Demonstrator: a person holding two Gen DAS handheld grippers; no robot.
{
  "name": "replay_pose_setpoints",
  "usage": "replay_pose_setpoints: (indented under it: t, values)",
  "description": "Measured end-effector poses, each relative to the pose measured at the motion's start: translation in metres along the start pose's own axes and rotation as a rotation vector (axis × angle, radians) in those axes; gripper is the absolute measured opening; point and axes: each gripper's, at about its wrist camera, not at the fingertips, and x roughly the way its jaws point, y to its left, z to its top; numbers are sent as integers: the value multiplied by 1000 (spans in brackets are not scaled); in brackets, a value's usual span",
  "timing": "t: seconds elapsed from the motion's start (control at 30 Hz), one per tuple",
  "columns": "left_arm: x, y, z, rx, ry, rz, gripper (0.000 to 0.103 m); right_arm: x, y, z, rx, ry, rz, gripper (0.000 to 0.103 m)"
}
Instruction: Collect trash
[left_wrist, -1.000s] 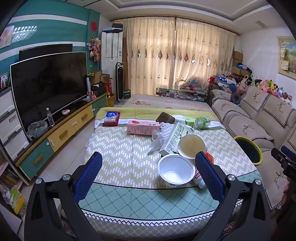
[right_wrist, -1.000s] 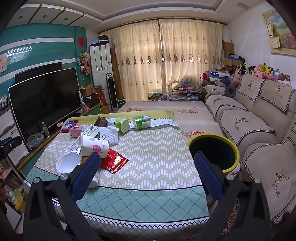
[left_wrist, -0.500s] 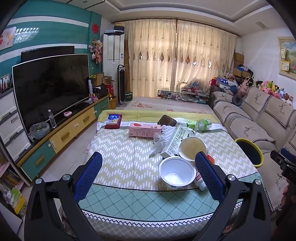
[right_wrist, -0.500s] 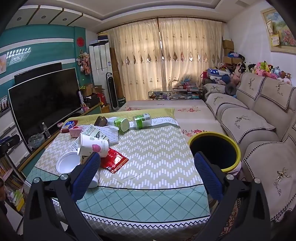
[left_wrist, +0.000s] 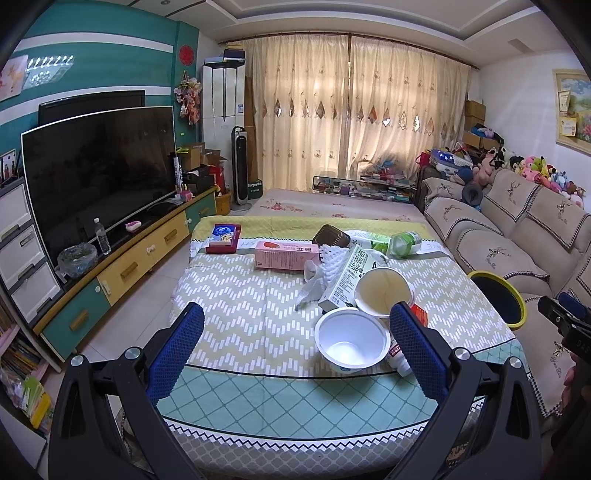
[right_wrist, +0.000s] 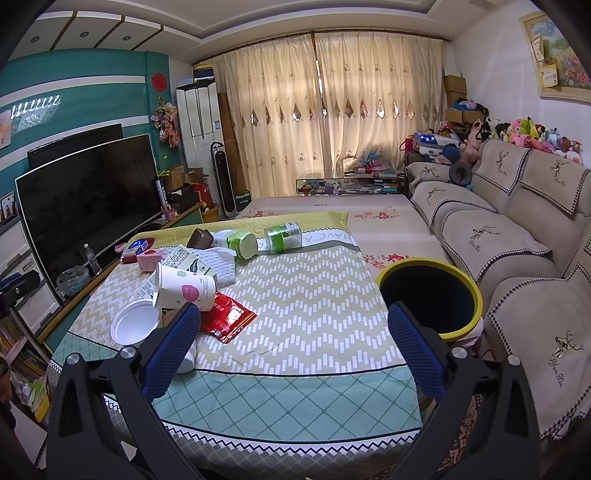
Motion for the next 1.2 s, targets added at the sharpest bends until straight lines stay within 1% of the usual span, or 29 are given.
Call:
replay_pose_setpoints:
  t: [0.7, 0.8, 0.87, 1.2]
  values:
    - [5, -1, -1, 2, 13, -4, 99, 2, -1, -1, 7, 9, 6, 97]
    - [5, -2, -1, 1, 16, -5, 99, 8, 1, -6, 8, 10, 4, 97]
    - [5, -2, -1, 1, 18, -5, 99, 11, -1, -3, 11, 15, 5, 97]
    - [7, -3, -1, 3, 25, -5, 99, 13, -1, -4, 14, 19, 7, 97]
